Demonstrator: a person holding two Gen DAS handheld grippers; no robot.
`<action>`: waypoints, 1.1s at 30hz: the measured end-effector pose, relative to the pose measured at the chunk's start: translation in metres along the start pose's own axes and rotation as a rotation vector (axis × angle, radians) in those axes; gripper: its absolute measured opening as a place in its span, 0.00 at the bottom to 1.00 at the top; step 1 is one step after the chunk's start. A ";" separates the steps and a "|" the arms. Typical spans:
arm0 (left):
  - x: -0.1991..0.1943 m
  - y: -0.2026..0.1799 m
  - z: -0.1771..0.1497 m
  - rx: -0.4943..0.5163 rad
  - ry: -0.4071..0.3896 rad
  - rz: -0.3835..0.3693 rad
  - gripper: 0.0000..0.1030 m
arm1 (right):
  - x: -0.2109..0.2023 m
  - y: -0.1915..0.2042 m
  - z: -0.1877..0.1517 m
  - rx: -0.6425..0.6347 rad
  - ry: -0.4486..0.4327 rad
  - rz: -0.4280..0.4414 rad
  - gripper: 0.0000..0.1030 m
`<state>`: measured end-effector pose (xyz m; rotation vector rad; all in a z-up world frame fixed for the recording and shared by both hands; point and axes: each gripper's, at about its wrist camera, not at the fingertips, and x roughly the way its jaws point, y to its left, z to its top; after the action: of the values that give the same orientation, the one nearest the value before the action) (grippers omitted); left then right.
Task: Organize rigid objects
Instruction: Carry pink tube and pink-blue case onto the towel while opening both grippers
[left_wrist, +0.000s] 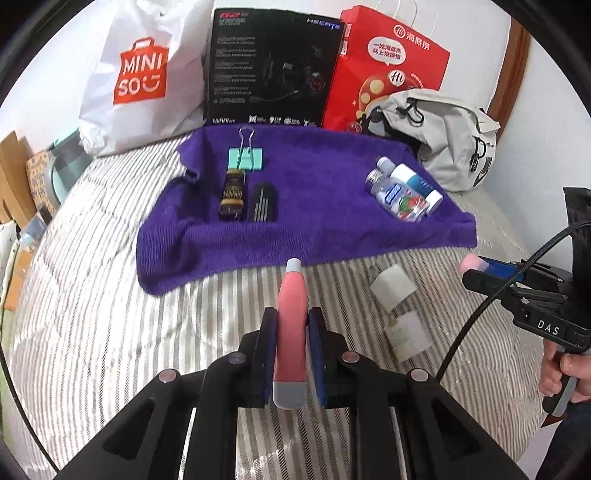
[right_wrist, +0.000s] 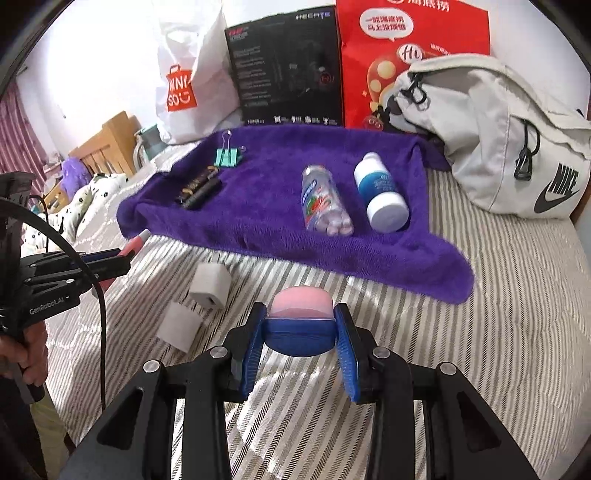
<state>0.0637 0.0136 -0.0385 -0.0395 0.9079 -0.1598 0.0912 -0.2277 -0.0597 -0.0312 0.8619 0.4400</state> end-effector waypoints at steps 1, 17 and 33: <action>-0.001 -0.001 0.003 0.003 -0.004 0.003 0.16 | -0.002 -0.001 0.003 -0.001 -0.003 0.006 0.36; 0.024 0.003 0.077 0.028 -0.021 0.009 0.16 | 0.019 0.005 0.079 -0.051 -0.027 0.073 0.36; 0.071 0.036 0.108 0.009 0.023 0.008 0.16 | 0.115 0.033 0.102 -0.139 0.117 0.069 0.36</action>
<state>0.1957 0.0349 -0.0315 -0.0255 0.9306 -0.1570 0.2182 -0.1356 -0.0727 -0.1564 0.9483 0.5669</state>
